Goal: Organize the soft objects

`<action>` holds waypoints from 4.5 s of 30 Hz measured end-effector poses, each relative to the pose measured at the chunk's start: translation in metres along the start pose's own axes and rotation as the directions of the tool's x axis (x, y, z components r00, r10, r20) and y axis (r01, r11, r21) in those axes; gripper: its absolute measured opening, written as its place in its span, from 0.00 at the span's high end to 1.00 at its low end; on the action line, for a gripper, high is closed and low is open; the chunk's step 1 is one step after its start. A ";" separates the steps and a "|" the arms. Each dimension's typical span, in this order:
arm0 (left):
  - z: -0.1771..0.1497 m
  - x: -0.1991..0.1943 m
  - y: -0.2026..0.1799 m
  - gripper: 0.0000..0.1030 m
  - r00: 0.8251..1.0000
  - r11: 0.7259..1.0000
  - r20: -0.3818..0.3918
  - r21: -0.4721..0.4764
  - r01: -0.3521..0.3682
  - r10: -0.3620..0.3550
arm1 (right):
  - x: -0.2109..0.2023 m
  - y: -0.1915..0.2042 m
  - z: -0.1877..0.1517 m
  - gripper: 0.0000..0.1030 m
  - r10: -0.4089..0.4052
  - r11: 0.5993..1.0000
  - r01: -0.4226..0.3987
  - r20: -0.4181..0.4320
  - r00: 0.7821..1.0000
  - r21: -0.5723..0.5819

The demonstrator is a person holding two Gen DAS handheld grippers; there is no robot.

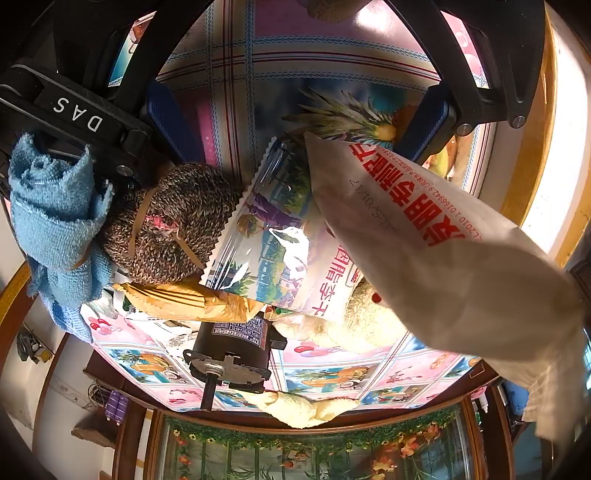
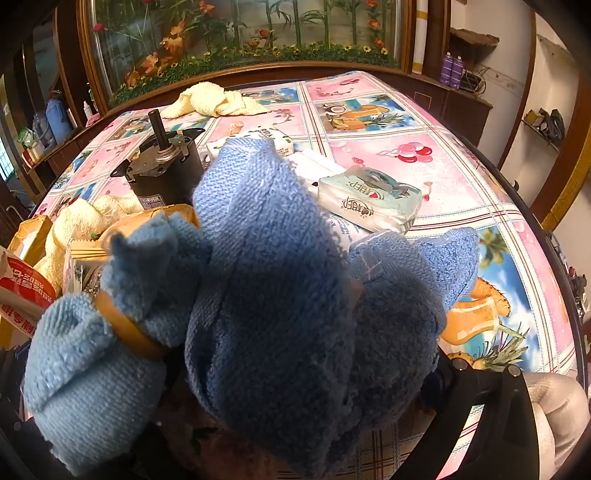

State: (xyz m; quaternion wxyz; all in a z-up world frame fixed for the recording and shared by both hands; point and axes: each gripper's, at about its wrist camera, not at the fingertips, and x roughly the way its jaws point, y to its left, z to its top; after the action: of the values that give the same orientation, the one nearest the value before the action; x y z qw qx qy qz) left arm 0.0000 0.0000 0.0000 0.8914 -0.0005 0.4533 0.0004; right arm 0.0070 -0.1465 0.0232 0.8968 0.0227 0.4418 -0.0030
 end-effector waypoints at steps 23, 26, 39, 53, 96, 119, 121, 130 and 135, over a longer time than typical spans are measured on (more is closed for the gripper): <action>0.000 0.000 0.000 0.00 1.000 1.000 0.000 0.000 0.000 0.000 | 0.000 0.000 0.000 0.00 0.000 1.000 0.000 0.001 1.000 0.000; 0.000 0.000 0.000 0.00 1.000 1.000 0.000 0.000 0.000 0.000 | 0.000 0.000 0.000 0.00 0.001 1.000 -0.001 0.001 1.000 0.000; 0.000 0.000 0.000 0.00 1.000 1.000 0.000 0.000 0.000 0.000 | 0.000 0.000 0.000 0.00 0.000 1.000 0.000 0.000 1.000 0.000; 0.000 0.000 0.000 0.00 1.000 1.000 -0.001 0.000 0.000 0.000 | 0.000 0.000 0.000 0.00 0.000 1.000 0.000 0.000 1.000 0.000; -0.048 -0.161 0.092 0.15 0.946 0.972 0.254 -0.067 0.227 -0.203 | -0.132 0.008 -0.003 0.00 0.101 0.988 -0.036 0.441 0.892 -0.153; -0.013 -0.068 0.053 0.15 0.999 0.887 -0.035 0.458 0.052 -0.040 | -0.081 -0.052 -0.022 0.01 0.269 0.962 -0.272 0.120 0.956 0.002; -0.015 -0.063 0.048 0.18 0.998 0.878 -0.055 0.475 0.050 -0.027 | -0.081 -0.045 -0.024 0.01 0.321 0.947 -0.321 0.088 0.943 -0.021; -0.014 -0.059 0.049 0.50 0.987 0.917 -0.117 0.371 0.145 -0.109 | -0.077 0.013 -0.044 0.06 0.338 0.925 -0.342 -0.057 0.940 -0.164; -0.019 -0.054 0.046 0.50 0.988 0.929 -0.122 0.348 0.127 -0.089 | -0.050 0.034 -0.041 0.25 0.276 0.940 -0.296 -0.128 0.953 -0.173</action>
State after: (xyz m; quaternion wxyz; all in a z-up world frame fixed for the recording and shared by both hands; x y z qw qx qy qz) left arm -0.0471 0.0460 0.0325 0.8505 0.1354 0.4912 -0.1303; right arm -0.0548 -0.1115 0.0390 0.8619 0.0013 0.4774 0.1706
